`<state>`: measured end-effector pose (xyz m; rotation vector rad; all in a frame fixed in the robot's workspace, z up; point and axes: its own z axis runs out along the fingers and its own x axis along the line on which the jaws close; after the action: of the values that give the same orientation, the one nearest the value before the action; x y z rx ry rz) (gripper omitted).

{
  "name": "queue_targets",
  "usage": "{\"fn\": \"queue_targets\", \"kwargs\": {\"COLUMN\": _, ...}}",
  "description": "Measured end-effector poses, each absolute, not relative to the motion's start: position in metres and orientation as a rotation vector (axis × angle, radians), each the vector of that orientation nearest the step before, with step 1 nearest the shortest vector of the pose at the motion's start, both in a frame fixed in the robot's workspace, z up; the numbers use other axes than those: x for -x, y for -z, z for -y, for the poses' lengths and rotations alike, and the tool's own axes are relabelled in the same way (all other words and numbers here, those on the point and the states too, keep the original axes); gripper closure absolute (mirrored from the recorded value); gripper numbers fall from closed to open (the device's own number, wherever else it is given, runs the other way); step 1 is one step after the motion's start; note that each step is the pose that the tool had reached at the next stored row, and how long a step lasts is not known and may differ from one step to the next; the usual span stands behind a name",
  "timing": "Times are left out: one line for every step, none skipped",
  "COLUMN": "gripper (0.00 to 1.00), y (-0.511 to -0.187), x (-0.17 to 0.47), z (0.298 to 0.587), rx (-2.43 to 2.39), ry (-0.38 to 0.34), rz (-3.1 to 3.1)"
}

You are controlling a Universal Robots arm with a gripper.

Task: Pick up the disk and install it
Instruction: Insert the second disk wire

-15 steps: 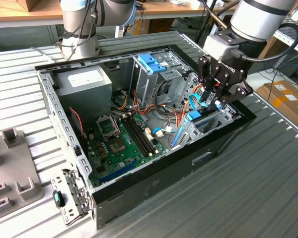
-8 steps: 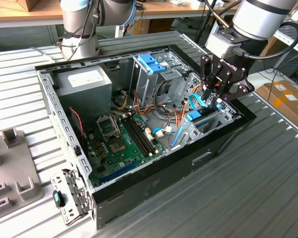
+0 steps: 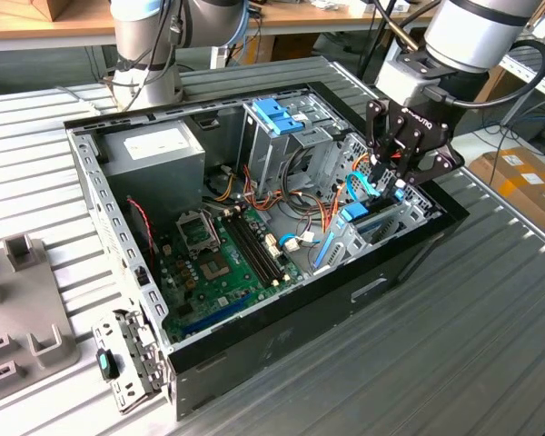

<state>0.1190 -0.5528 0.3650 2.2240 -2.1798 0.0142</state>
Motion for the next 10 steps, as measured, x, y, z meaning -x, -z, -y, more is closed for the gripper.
{"fn": "queue_targets", "kwargs": {"gripper": 0.64, "y": -0.365, "x": -0.119, "z": 0.553, "rx": -2.224, "ry": -0.014, "rz": 2.18}}
{"fn": "queue_targets", "kwargs": {"gripper": 0.64, "y": -0.365, "x": -0.119, "z": 0.552, "rx": -2.224, "ry": -0.014, "rz": 2.18}}
{"fn": "queue_targets", "kwargs": {"gripper": 0.64, "y": -0.365, "x": -0.119, "z": 0.552, "rx": -2.224, "ry": -0.014, "rz": 2.18}}
{"fn": "queue_targets", "kwargs": {"gripper": 0.64, "y": -0.365, "x": -0.119, "z": 0.551, "rx": -2.224, "ry": -0.014, "rz": 2.18}}
{"fn": "queue_targets", "kwargs": {"gripper": 0.64, "y": -0.365, "x": -0.119, "z": 0.55, "rx": -2.224, "ry": -0.014, "rz": 2.18}}
{"fn": "queue_targets", "kwargs": {"gripper": 0.64, "y": -0.365, "x": -0.119, "z": 0.548, "rx": -2.224, "ry": -0.014, "rz": 2.18}}
{"fn": "queue_targets", "kwargs": {"gripper": 0.64, "y": -0.365, "x": -0.119, "z": 0.545, "rx": -2.224, "ry": -0.014, "rz": 2.18}}
{"fn": "queue_targets", "kwargs": {"gripper": 0.64, "y": -0.365, "x": -0.119, "z": 0.54, "rx": -2.224, "ry": -0.014, "rz": 2.18}}
{"fn": "queue_targets", "kwargs": {"gripper": 0.64, "y": -0.365, "x": -0.119, "z": 0.539, "rx": -2.224, "ry": -0.014, "rz": 2.18}}
{"fn": "queue_targets", "kwargs": {"gripper": 0.64, "y": -0.365, "x": -0.119, "z": 0.537, "rx": -2.224, "ry": -0.014, "rz": 2.18}}
